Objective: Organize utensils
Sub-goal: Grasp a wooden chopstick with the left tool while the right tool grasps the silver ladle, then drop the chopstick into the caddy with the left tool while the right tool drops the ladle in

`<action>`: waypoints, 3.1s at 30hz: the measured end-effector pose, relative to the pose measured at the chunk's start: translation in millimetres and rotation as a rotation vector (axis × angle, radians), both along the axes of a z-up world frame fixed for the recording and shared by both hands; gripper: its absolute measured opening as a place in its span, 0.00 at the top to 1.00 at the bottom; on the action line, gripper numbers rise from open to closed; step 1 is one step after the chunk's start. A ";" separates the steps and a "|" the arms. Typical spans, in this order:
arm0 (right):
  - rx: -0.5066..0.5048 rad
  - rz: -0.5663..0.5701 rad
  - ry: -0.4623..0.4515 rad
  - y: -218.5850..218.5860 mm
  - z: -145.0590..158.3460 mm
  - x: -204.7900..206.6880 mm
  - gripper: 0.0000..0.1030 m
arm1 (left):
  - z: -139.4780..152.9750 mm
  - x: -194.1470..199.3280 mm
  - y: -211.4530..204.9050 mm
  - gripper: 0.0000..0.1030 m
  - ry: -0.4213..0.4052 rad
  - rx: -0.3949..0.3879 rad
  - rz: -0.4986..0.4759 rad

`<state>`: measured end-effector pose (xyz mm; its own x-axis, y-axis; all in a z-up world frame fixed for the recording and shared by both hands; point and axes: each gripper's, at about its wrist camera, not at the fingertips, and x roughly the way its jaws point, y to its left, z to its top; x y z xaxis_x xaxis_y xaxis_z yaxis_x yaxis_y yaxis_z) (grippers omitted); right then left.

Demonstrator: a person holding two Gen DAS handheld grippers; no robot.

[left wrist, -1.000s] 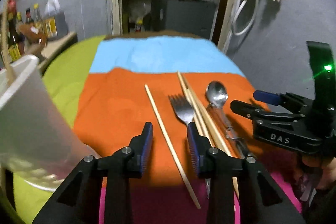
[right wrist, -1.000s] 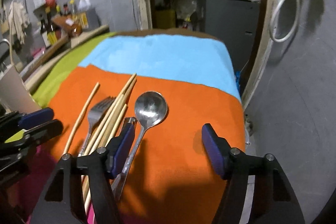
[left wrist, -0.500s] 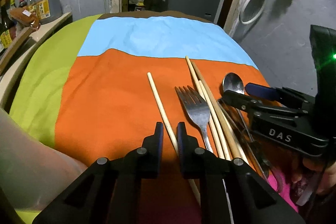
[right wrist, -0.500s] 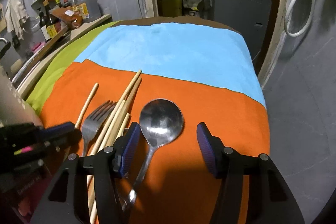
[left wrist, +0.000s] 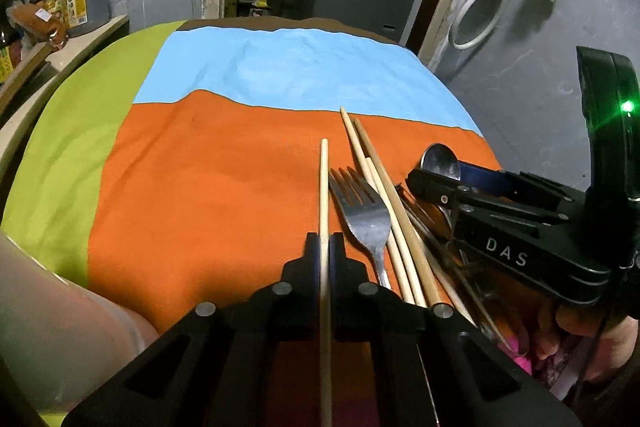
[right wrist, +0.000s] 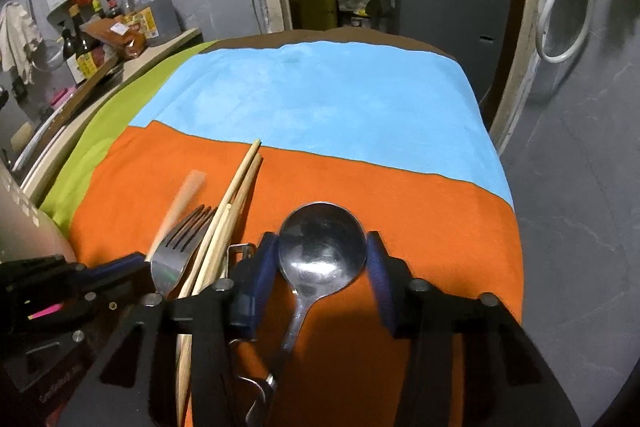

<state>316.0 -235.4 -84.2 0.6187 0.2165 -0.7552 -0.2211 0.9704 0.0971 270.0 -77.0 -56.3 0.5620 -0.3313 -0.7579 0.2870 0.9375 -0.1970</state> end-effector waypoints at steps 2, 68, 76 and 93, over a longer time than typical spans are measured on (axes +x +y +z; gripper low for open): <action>0.015 -0.002 -0.002 -1.7 0.8 -0.9 0.60 | 0.7 -1.0 1.1 0.98 0.002 -0.019 0.005; 0.124 0.152 -0.829 182.7 125.4 -108.9 0.60 | 119.6 -80.7 240.2 0.98 -0.833 -0.306 0.531; 0.128 0.172 -0.755 182.5 106.5 -106.3 0.60 | 102.5 -96.8 217.2 0.98 -0.788 -0.211 0.507; 0.145 0.217 -0.654 177.7 89.9 -114.3 0.55 | 87.2 -117.8 206.6 0.95 -0.644 -0.175 0.419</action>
<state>201.8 -57.7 5.8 0.8677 0.4564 -0.1973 -0.4650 0.8853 0.0030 152.1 129.5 30.9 0.9772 -0.0794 -0.1967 0.0246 0.9635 -0.2666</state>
